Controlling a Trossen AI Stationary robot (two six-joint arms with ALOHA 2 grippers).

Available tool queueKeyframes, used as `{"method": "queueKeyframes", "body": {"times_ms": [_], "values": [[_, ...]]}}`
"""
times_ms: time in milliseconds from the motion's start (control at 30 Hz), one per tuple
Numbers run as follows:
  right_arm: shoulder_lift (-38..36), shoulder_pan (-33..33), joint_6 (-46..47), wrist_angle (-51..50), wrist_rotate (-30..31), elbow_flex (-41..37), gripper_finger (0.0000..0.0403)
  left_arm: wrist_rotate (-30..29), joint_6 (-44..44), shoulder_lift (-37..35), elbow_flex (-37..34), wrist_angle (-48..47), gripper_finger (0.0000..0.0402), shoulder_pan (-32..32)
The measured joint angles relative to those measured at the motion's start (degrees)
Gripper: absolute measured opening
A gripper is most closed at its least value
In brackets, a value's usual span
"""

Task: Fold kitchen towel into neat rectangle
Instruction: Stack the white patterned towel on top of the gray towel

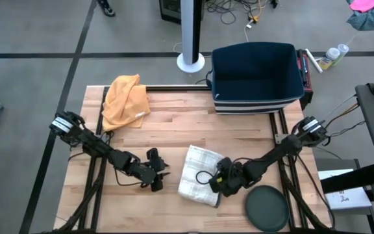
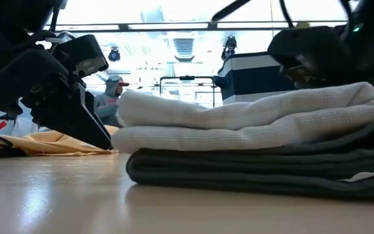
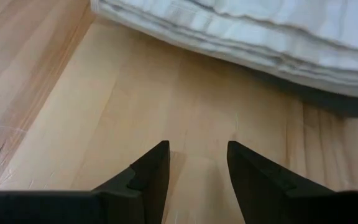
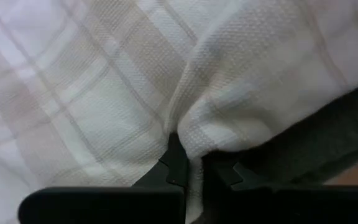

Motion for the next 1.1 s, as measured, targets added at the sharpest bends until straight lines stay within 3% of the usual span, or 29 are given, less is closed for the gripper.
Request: {"method": "queueKeyframes", "body": {"times_ms": [200,400,533,800,933,1100], "values": [[0.6,-7.7,-15.8,2.0,-0.9,0.0,0.0013,0.1,-0.1,-0.5,2.2,-8.5,0.0152,0.0],[1.0,-18.3,-36.1,11.3,-1.7,-0.2,0.0013,0.7,-2.6,-2.1,5.6,-20.0,0.0152,-0.1],[-0.3,-22.4,-44.6,11.3,-1.8,2.0,0.0013,0.7,-4.7,-3.2,5.4,-21.9,0.0152,-0.1],[-7.2,-19.8,-43.6,5.8,-5.0,5.3,0.0013,-0.7,-3.4,-2.2,2.2,-12.7,0.0152,0.5],[-8.2,-16.8,-40.6,3.7,-2.1,5.3,0.0013,-1.0,-0.7,-1.7,2.1,-8.6,0.0152,1.5],[-8.3,-16.6,-43.5,4.5,0.5,5.9,0.0013,-0.9,3.1,-1.0,2.1,-3.8,0.0152,3.4]]}}
